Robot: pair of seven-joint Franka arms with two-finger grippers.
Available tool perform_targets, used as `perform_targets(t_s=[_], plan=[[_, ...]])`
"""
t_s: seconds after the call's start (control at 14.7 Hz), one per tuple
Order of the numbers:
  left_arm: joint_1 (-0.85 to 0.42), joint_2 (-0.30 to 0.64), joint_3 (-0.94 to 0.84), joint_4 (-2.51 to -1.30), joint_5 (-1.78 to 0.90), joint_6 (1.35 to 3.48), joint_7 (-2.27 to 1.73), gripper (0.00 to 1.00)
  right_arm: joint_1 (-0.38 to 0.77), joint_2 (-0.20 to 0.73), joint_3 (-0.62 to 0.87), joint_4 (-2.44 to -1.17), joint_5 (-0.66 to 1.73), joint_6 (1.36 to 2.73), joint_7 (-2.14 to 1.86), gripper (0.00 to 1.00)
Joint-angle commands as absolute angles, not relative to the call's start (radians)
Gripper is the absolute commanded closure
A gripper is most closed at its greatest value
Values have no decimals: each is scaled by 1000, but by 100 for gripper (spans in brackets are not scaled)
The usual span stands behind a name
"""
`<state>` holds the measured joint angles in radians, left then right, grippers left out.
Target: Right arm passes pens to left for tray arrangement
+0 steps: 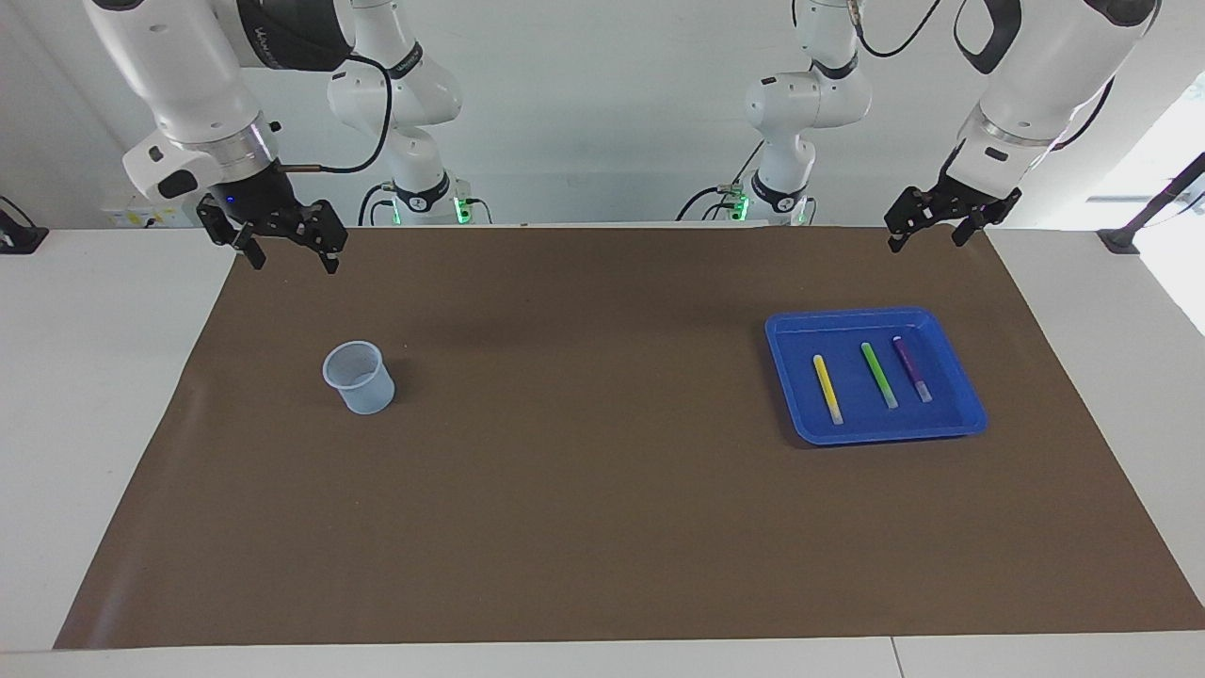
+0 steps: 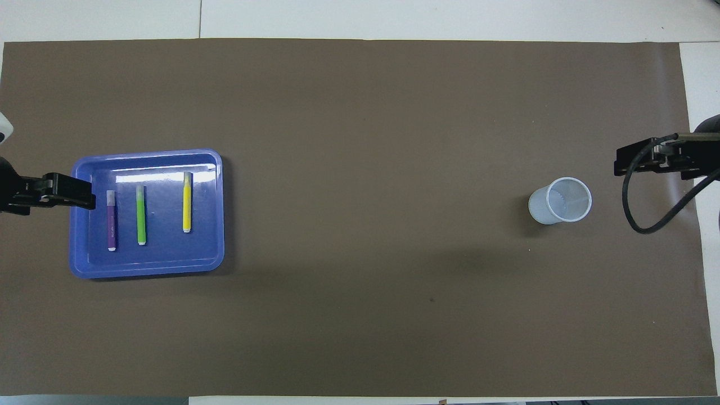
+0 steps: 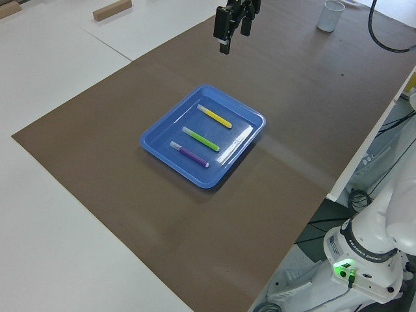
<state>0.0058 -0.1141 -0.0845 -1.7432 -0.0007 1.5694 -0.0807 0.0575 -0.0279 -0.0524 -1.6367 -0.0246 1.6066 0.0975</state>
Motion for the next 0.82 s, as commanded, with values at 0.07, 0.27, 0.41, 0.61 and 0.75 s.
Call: perform_targets(t_s=[0.07, 0.27, 0.41, 0.61, 0.75], plan=[[-12, -115, -66, -1753, -2, 1575, -89, 0, 44, -41, -48, -1652, -18, 1601, 78, 0], [-9, -120, -71, -1756, -2, 1563, -89, 0, 44, -41, -48, -1651, -18, 1601, 78, 0], [-8, -117, -74, -1753, -2, 1562, -90, 0, 46, -41, -48, -1651, -18, 1601, 78, 0], [-8, -101, -80, -1700, -2, 1508, -91, 0, 45, -41, -48, -1652, -18, 1601, 78, 0], [-6, -94, -84, -1694, -6, 1508, -91, 0, 44, -41, -48, -1651, -18, 1601, 78, 0]])
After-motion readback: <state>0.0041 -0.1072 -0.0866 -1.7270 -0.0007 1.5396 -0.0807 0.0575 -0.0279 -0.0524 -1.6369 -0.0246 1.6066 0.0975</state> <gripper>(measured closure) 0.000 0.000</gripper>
